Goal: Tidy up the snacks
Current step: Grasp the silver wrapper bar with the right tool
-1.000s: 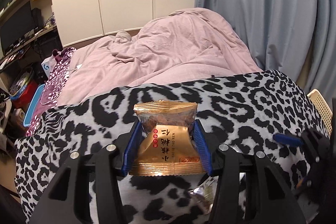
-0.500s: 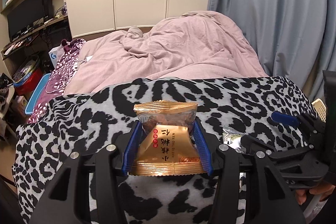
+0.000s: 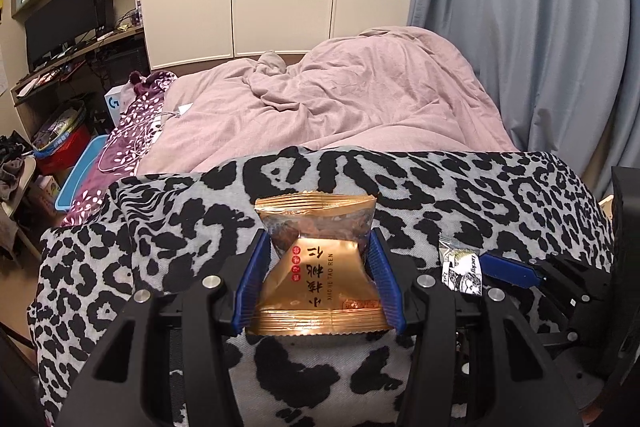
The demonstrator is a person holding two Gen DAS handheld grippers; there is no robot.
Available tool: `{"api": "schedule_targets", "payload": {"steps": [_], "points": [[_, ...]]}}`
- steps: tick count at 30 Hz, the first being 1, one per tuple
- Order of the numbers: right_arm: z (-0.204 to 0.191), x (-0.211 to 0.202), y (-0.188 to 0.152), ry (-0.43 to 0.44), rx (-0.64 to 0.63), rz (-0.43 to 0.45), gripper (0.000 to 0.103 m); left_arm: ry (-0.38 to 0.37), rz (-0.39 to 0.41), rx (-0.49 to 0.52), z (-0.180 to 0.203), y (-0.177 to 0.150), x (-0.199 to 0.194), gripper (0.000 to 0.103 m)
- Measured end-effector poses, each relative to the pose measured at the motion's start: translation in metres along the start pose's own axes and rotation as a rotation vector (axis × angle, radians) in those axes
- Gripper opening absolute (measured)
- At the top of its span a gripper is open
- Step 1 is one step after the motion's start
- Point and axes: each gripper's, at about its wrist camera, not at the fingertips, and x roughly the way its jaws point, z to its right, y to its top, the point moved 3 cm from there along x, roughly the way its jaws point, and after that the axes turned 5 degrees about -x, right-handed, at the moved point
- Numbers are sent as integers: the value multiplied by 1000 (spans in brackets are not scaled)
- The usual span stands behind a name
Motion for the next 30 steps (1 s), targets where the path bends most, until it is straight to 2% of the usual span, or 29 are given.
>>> {"api": "schedule_targets", "payload": {"steps": [3,7,10,20,30], "points": [[-4,1,-1,-17,-32,7,59,-2,-3,-3,0,-2,0,51],[-3,-4,-5,4,-43,4,49,-6,-11,-4,2,-4,2,51],[2,-7,-7,16,-46,0,45,-13,-14,-2,7,-5,3,51],[16,-23,-9,44,-23,13,44,-28,-15,10,18,-6,3,51],[39,-29,2,207,164,51,39,-20,-6,-11,15,-9,-2,51]]}}
